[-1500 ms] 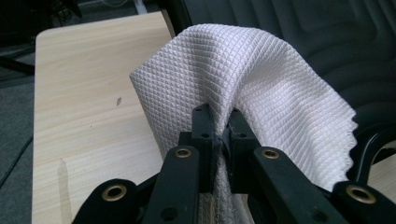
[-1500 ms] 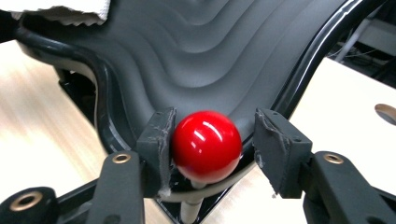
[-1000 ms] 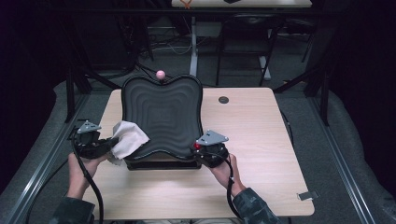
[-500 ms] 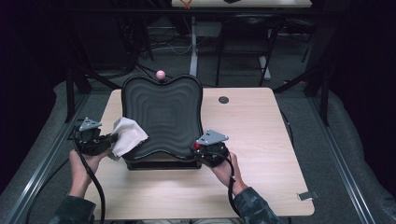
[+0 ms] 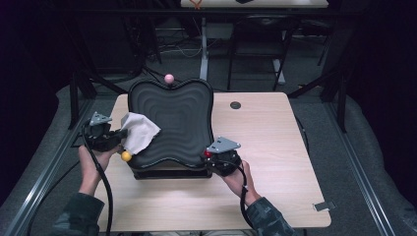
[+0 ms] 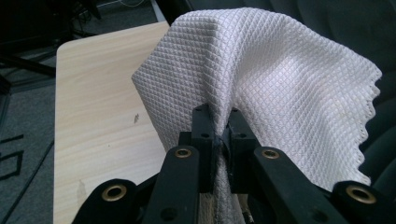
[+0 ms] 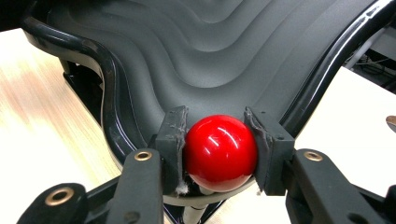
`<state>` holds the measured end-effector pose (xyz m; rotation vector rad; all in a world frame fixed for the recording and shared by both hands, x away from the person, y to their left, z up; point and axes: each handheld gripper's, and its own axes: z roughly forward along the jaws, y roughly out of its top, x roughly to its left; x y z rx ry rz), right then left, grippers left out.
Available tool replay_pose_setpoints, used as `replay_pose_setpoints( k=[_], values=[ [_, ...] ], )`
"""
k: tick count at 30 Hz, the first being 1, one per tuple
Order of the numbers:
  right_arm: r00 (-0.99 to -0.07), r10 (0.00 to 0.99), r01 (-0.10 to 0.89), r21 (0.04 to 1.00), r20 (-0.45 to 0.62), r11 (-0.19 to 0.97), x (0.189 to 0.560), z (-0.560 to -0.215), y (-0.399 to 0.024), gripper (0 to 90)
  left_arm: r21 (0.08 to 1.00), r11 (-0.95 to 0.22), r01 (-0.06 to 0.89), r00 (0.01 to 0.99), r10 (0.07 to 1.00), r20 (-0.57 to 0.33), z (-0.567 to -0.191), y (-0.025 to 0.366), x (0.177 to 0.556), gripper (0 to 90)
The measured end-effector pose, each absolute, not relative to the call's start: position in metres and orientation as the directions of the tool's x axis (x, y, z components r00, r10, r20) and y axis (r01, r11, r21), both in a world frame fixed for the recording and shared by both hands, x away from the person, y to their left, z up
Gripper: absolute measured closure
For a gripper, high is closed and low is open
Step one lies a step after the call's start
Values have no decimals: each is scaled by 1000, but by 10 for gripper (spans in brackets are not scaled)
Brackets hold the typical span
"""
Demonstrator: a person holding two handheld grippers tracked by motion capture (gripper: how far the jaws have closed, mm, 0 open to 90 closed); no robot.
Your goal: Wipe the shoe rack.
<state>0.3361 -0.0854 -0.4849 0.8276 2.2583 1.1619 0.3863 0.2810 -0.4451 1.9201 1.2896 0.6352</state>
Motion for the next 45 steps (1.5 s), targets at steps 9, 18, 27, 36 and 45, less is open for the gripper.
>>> replay_pose_setpoints(
  k=[9,18,27,36,45],
  values=[
    [-711,692,297,836,-129,461,336,-485,-85,598,779,-272,564,368,928,58,-433,275,409,844],
    [-708,694,290,842,-131,455,336,-486,-85,598,772,-282,569,347,934,86,-416,272,441,842],
    [-710,692,294,837,-133,462,336,-485,-85,598,767,-291,572,328,938,111,-396,266,470,842],
    [-710,692,288,841,-133,457,336,-486,-85,598,760,-301,576,323,938,126,-384,260,490,839],
    [-711,691,287,843,-131,455,336,-486,-84,598,757,-277,591,297,948,115,-376,258,505,839]
  ],
)
